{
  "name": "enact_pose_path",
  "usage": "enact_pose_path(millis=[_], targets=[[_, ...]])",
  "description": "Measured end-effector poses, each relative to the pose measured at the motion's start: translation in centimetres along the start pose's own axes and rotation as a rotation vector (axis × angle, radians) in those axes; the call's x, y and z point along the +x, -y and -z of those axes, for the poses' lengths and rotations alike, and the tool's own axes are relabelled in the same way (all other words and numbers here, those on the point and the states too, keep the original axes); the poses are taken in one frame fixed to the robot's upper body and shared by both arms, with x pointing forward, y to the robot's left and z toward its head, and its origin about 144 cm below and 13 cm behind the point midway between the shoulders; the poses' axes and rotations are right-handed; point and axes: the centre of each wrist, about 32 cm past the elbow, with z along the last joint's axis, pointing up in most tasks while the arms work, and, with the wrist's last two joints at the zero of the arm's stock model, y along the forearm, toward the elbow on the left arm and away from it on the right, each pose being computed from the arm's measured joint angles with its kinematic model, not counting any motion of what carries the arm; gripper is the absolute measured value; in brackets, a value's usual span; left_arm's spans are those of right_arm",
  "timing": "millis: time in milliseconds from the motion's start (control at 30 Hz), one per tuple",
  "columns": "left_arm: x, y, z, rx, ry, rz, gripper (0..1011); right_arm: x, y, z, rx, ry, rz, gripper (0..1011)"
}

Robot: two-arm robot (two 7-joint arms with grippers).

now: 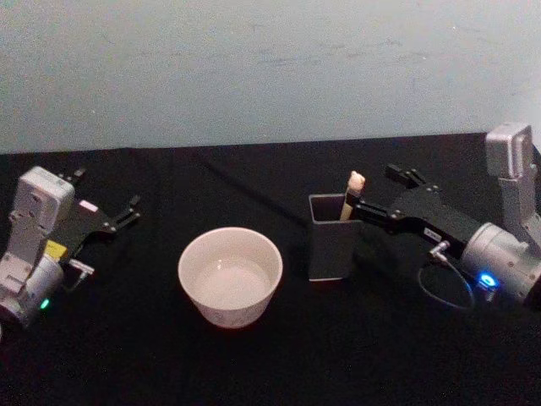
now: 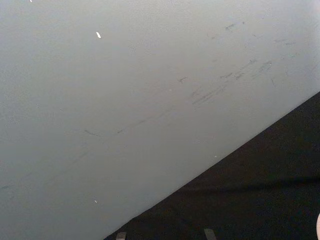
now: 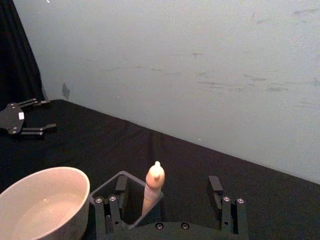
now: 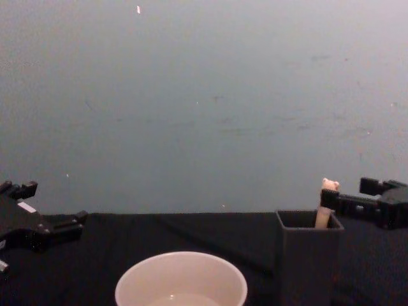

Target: Pick up the stirring spoon with one hand, stir inside the cup, then place it back in its original position.

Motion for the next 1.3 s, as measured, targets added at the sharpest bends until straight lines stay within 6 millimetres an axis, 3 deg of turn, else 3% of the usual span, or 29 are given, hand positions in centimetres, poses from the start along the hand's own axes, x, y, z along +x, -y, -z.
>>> enact_pose_path(millis=[367, 1000, 1300], targets=[[0.0, 0.0, 0.0, 0.000, 0.000, 0.000, 1001, -0.1, -2.0, 0.2, 0.004, -0.023, -0.031, 1000], [0.0, 0.0, 0.0, 0.000, 0.000, 0.000, 1001, -0.3, -2.3, 0.3, -0.007, -0.032, -0.036, 1000], [0.0, 0.0, 0.0, 0.000, 0.000, 0.000, 1001, -0.3, -2.3, 0.3, -0.007, -0.032, -0.036, 826]])
